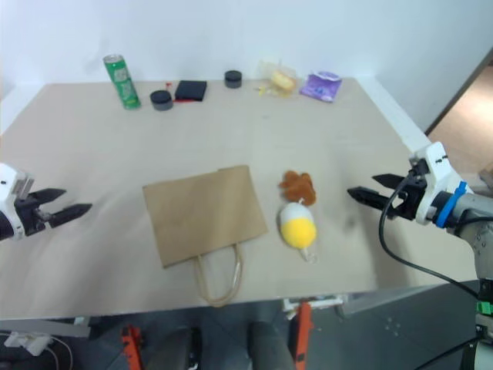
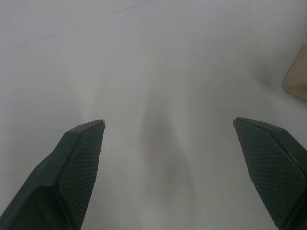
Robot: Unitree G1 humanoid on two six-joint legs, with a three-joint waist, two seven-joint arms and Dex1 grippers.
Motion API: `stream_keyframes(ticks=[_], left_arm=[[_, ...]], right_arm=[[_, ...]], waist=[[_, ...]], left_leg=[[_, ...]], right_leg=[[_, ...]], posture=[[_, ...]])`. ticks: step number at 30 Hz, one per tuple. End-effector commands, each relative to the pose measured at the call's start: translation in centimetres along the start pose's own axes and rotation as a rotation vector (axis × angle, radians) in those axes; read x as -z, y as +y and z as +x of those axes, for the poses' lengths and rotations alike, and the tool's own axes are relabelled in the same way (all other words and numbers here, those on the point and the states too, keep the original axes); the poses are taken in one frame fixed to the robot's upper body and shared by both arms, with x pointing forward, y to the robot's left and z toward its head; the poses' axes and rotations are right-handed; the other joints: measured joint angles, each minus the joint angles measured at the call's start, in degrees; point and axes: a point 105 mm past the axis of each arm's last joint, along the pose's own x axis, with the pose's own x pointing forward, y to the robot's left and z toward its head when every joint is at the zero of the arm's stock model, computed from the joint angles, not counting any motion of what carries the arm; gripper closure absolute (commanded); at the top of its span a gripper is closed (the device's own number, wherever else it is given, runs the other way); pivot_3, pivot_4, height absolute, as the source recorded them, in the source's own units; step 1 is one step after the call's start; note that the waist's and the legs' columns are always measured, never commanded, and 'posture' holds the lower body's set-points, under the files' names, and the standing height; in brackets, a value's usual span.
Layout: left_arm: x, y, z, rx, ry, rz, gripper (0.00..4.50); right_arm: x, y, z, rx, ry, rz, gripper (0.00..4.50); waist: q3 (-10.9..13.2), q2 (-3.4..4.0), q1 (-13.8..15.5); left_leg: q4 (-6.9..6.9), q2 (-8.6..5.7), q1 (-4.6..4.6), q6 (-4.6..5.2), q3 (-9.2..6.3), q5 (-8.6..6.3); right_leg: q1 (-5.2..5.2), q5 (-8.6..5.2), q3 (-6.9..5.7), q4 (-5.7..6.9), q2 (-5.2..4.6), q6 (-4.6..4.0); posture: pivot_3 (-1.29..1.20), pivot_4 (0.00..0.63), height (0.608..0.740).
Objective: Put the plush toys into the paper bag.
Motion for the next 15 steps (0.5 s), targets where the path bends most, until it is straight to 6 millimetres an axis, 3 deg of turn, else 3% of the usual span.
stream_keyframes(ticks=[1, 15], left_arm=[[-1.5, 0.4, -0.7, -0.028, -0.050, 0.039, 0.08], [-1.7, 1.5, -0.3, -0.071, -0.066, 0.075, 0.08]], right_arm=[[-1.7, -0.3, -1.1, 0.014, -0.038, -0.027, 0.00], [-1.7, -0.2, -2.1, 0.010, -0.067, 0.012, 0.00]], waist=[[0.0, 0.00, 0.0], [0.0, 0.00, 0.0]], left_leg=[[0.00, 0.00, 0.00, 0.00, 0.00, 0.00], [0.08, 0.00, 0.04, 0.00, 0.01, 0.00]], right_leg=[[0.00, 0.00, 0.00, 0.00, 0.00, 0.00], [0.00, 0.01, 0.02, 0.14, 0.02, 0.00]], posture=[[0.00, 0.150, 0.740], [0.00, 0.150, 0.740]])
